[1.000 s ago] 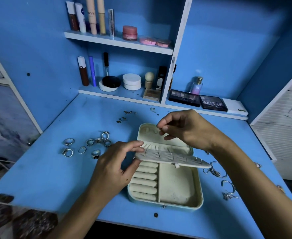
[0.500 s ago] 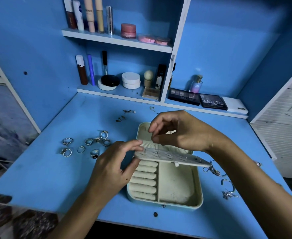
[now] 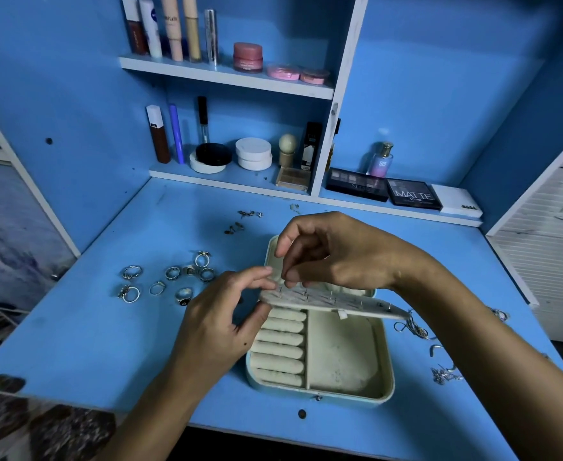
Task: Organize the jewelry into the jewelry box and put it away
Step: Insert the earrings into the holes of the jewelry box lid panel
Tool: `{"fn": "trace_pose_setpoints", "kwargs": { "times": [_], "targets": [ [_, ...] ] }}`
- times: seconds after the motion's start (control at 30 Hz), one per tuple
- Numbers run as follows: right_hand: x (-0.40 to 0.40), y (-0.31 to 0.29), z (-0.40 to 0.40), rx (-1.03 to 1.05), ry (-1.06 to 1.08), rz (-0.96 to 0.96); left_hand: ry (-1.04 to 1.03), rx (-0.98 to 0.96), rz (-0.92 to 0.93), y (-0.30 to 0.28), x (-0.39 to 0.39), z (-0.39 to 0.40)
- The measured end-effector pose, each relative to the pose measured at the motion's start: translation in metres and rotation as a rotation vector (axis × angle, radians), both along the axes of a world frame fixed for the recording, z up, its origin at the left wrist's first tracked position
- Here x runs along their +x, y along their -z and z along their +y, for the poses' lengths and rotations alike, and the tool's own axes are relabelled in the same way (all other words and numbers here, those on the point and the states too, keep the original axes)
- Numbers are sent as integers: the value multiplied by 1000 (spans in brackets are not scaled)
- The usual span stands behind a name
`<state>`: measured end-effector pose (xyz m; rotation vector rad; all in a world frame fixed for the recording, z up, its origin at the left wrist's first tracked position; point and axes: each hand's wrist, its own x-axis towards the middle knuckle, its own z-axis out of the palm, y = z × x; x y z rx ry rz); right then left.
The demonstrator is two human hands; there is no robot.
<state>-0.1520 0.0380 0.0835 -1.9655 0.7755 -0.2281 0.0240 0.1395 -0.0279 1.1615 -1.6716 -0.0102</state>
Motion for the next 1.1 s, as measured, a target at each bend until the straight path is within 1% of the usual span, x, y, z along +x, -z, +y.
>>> {"fn": "trace_pose_setpoints", "kwargs": {
  "times": [0.17,0.47,1.1],
  "targets": [
    [0,-1,0,33,2,42,-29,-11,23,1,-1,0],
    [5,-7,7,-99,-50,96,-46,2,20,3,0,-1],
    [9,-10,8,-139,-78,128,-56,3,33,4,0,-2]
  ]
}}
